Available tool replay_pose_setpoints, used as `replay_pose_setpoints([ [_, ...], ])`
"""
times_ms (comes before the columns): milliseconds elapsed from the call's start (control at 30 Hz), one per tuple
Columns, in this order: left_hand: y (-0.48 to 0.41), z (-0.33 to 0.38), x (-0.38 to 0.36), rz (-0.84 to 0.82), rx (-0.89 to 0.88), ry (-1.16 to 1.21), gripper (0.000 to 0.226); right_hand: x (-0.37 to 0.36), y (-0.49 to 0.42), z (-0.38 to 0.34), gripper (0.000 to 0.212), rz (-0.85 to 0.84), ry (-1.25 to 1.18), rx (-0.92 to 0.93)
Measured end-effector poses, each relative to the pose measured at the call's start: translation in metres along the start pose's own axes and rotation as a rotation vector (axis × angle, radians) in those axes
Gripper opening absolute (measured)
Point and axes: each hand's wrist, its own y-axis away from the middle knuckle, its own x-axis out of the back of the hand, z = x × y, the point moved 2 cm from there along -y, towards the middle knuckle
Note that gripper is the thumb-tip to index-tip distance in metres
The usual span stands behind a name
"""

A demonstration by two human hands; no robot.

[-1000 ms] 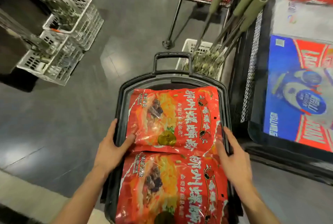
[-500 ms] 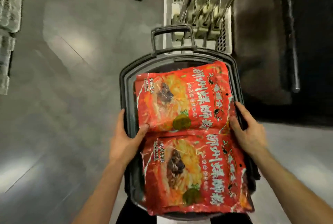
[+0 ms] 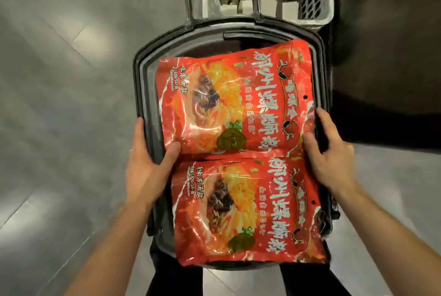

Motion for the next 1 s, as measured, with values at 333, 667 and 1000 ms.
replay_pose_setpoints([
  [333,0.037,-0.003,-0.032,0.123,0.215,0.170,0.102,0.019,-0.077,-0.046,0.064,-0.158,0.365,0.214],
  [667,0.113,0.058,-0.114,0.200,0.598,0.417,0.094,0.008,-0.135,-0.157,0.065,-0.157,0.178,0.433],
  [1000,0.119,0.114,-0.049,0.224,0.002,-0.145,0.089,0.042,0.013,-0.072,0.077,0.124,0.118,0.185],
])
